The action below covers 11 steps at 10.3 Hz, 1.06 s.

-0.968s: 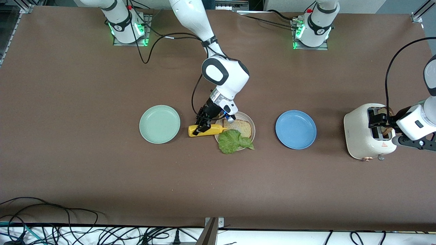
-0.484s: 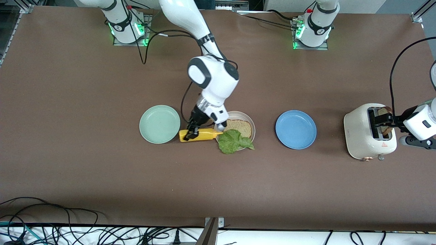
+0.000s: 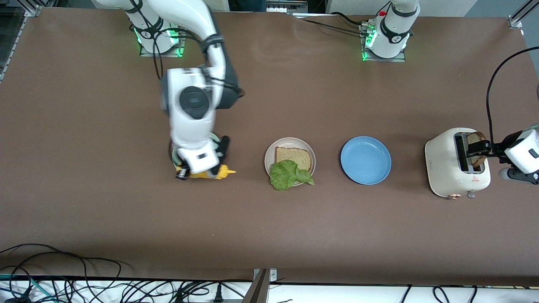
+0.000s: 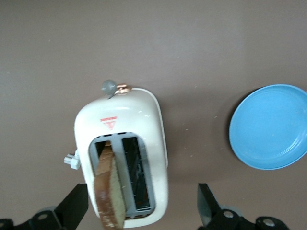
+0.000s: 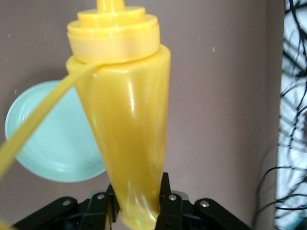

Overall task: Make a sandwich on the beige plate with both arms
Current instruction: 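Return the mustard bottle with the right gripper while the left gripper grasps bread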

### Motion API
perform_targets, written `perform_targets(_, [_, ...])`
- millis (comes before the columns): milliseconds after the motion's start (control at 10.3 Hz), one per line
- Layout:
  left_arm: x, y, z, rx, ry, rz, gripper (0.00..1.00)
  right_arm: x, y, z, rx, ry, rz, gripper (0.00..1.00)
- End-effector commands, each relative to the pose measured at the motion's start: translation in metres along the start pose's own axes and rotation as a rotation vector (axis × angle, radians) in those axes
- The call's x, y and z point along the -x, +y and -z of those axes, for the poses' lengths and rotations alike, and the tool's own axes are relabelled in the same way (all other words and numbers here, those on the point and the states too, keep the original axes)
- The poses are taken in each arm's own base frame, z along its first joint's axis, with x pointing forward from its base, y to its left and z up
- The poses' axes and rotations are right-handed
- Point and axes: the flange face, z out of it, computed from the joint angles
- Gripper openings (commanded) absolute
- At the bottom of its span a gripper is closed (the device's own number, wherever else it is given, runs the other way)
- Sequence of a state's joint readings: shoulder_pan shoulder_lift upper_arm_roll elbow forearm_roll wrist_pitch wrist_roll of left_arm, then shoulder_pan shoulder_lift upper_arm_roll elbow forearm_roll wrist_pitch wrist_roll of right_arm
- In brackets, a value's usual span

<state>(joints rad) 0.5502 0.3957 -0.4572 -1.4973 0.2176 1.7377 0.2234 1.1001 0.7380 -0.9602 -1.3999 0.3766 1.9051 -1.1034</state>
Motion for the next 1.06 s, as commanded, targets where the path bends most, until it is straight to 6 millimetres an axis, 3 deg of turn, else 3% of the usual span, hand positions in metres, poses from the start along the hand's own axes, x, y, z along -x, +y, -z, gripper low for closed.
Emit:
perform_targets(0, [0.008, -0.050, -0.042, 0.018, -0.009, -0.005, 1.00, 0.097, 0.014, -0.016, -0.227, 0.219, -0.059, 0.00])
perform_targets(290, [0.022, -0.052, -0.085, 0.042, -0.057, 0.065, 1.00, 0.191, 0.022, -0.047, -0.314, 0.371, -0.029, 0.00])
perform_targets(387, [0.025, -0.048, -0.093, 0.045, -0.074, 0.098, 0.91, 0.219, 0.021, -0.064, -0.362, 0.446, -0.026, 0.00])
perform_targets(581, [0.028, -0.048, -0.093, 0.038, -0.092, 0.107, 0.29, 0.283, 0.020, -0.104, -0.414, 0.586, -0.019, 0.00])
perform_targets(677, [0.031, -0.048, -0.090, 0.034, -0.111, 0.100, 0.00, 0.314, 0.010, -0.132, -0.424, 0.669, -0.016, 0.00])
perform_targets(774, [0.035, -0.049, -0.083, 0.028, -0.115, 0.105, 0.00, 0.341, 0.001, -0.154, -0.431, 0.728, -0.008, 0.00])
perform_targets(968, [0.039, -0.054, -0.077, 0.025, -0.123, 0.113, 0.00, 0.365, -0.015, -0.185, -0.444, 0.806, 0.033, 0.00])
